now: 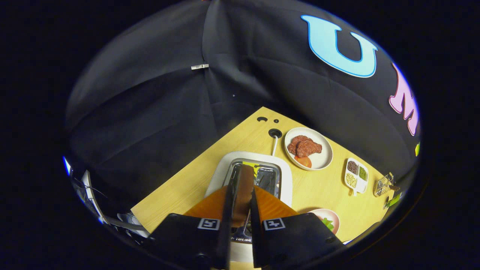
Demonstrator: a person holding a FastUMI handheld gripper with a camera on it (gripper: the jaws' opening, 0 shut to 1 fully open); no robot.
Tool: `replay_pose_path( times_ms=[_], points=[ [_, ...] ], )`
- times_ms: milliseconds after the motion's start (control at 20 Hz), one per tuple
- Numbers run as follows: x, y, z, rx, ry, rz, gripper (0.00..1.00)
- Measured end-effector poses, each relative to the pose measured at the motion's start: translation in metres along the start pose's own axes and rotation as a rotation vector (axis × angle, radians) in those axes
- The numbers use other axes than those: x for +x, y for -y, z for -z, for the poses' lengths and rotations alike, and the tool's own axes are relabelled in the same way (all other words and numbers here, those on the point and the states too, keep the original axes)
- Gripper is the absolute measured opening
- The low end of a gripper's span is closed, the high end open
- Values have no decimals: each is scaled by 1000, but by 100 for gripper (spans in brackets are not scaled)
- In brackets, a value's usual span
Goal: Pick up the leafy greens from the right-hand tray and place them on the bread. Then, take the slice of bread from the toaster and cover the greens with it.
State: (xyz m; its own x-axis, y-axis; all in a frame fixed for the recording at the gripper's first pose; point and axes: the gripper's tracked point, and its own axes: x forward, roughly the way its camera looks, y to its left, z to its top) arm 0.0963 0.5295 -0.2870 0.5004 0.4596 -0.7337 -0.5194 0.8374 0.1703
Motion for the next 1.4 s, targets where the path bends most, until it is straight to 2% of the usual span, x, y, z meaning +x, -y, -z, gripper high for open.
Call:
replay_pose_path(
  times_ms=[200,600,850,1000,1150,1250,1400],
  points=[
    [-4,-4,-3,54,10,-34,15],
    [-76,8,-59,141,179,-105,14],
    [-144,61,-77,228,301,-84,14],
    [-172,111,-58,290,334,-19,14],
    [-184,160,-21,310,324,82,14],
    [-181,185,11,310,298,148,14],
    [-162,200,52,390,270,179,14]
  ],
)
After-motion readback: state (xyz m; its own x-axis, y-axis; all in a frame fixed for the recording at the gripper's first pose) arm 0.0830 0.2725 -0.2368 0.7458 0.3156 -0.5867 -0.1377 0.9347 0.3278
